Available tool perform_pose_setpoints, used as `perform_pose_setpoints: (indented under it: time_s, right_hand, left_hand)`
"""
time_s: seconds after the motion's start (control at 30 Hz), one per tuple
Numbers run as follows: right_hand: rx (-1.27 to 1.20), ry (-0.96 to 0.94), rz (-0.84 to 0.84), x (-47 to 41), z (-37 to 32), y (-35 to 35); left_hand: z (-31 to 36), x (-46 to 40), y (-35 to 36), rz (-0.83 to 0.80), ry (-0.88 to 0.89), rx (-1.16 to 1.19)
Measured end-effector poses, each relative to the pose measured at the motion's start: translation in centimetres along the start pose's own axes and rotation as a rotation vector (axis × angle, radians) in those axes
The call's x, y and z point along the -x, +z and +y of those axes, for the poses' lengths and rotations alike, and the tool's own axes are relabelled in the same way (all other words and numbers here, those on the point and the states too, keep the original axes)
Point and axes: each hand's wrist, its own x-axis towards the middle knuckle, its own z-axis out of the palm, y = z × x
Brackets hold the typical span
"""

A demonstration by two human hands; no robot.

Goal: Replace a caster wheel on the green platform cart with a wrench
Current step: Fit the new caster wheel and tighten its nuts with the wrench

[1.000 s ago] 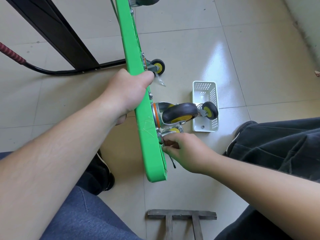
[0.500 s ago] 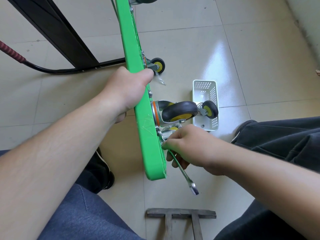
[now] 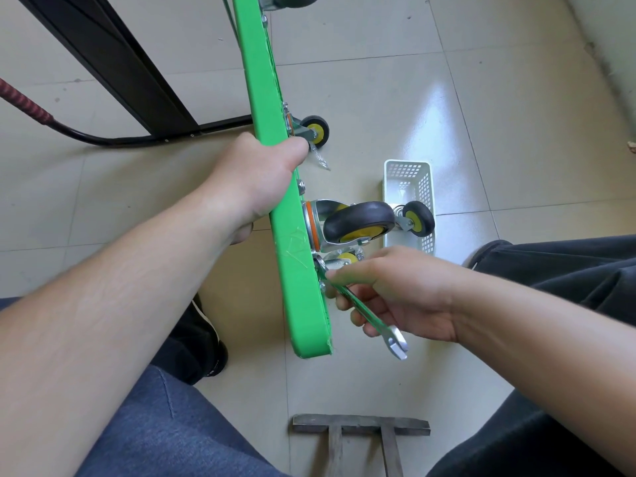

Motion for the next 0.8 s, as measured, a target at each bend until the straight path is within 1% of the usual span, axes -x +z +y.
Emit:
perform_pose_setpoints:
  time_s: [0.2, 0.4, 0.53, 0.67, 0.8]
  right_hand:
    - [0.001, -0.012, 0.023, 0.5, 0.5, -0.6]
    - [0.065, -0.011, -0.003, 1.1, 1.0, -0.8]
    - [0.141, -0.058, 0.048, 1.1, 1.9, -1.1]
    - [0.219, -0.126, 0.142, -0.2, 3.4, -1.0]
    - [0.361, -0.210, 0.198, -2.0, 5.2, -0.8]
  left_hand:
    - [0.1, 0.0, 0.0, -0.005, 0.014, -0.008]
    - [0.1, 0.2, 0.0, -0.006, 0.000, -0.016]
    - [0.2, 0.2, 0.0, -0.004, -0.004, -0.017]
    - [0.0, 0.0, 0.1, -0.005, 0.005, -0.026]
    - [0.0, 0.1, 0.1, -0.005, 0.018, -0.015]
